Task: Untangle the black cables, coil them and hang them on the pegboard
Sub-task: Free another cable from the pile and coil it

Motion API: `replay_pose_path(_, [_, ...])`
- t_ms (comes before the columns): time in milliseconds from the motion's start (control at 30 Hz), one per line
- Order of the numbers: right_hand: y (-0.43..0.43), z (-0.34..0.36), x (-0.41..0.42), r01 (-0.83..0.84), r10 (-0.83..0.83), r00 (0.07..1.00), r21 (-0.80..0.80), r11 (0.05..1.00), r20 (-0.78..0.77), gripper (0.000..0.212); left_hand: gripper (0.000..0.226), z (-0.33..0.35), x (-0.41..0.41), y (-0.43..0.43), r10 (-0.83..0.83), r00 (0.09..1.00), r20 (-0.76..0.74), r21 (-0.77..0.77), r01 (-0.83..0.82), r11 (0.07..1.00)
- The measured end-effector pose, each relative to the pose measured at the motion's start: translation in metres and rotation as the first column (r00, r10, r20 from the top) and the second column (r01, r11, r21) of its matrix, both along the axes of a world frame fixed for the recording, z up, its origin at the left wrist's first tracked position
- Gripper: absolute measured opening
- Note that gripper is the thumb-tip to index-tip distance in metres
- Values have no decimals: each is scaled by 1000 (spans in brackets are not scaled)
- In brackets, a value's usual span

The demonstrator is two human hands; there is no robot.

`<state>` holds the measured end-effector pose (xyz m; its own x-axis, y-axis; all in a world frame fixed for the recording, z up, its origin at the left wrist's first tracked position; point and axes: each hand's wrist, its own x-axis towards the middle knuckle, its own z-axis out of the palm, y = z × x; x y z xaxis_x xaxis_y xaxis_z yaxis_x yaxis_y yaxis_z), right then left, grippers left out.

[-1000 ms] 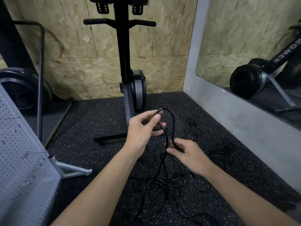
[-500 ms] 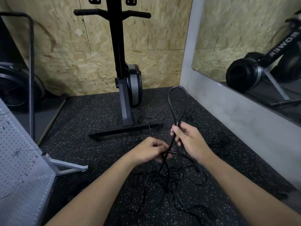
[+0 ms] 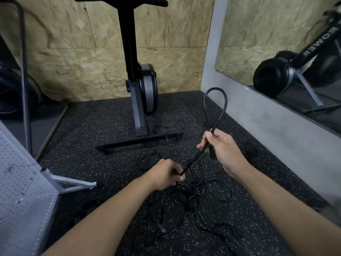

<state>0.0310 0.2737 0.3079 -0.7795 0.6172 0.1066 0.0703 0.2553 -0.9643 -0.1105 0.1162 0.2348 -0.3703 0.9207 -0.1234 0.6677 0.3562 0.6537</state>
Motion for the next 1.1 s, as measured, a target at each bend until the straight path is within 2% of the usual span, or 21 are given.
replay_pose_path(67, [2, -4, -1, 16, -15, 1000, -78, 997, 3, 28, 9, -3, -3, -3, 7, 999, -47, -21, -8, 1000])
replay_pose_path(167, [6, -10, -2, 79, -78, 997, -88, 993, 18, 27, 13, -4, -5, -11, 6, 998, -65, -24, -8, 1000])
replay_pose_path(267, [12, -15, 2, 147, -145, 987, -20, 989, 65, 29, 13, 4, -2, -18, -8, 1000, -21, 74, 10, 997])
replay_pose_path(400, [21, -19, 7, 126, -142, 970, 92, 988, 196, 30, 14, 19, 2, -21, -5, 991, -135, 248, 39, 968])
replay_pose_path(567, [12, -15, 11, -33, -41, 932, 196, 980, 361, 25, 14, 40, 12, -22, 93, 982, -165, 469, -5, 883])
replay_pose_path(667, [8, -15, 15, -174, 104, 912, 145, 974, 397, 44, 9, 48, 17, -21, 167, 965, -200, 592, -16, 806])
replay_pose_path(833, [-5, -4, 24, -405, 337, 830, 64, 912, 445, 56, 12, 53, 16, -19, 265, 947, -180, 683, -74, 727])
replay_pose_path(967, [-15, -3, 21, -511, 322, 733, 174, 842, 600, 57, 15, 52, 12, -18, 277, 937, -212, 683, -61, 728])
replay_pose_path(1000, [-17, -5, 20, -524, 304, 724, 208, 826, 619, 57, 18, 51, 11, -18, 285, 934, -215, 683, -65, 728])
replay_pose_path(1100, [-20, -8, 19, -542, 294, 741, 281, 792, 603, 40, 26, 47, 8, -17, 323, 917, -232, 694, -76, 716])
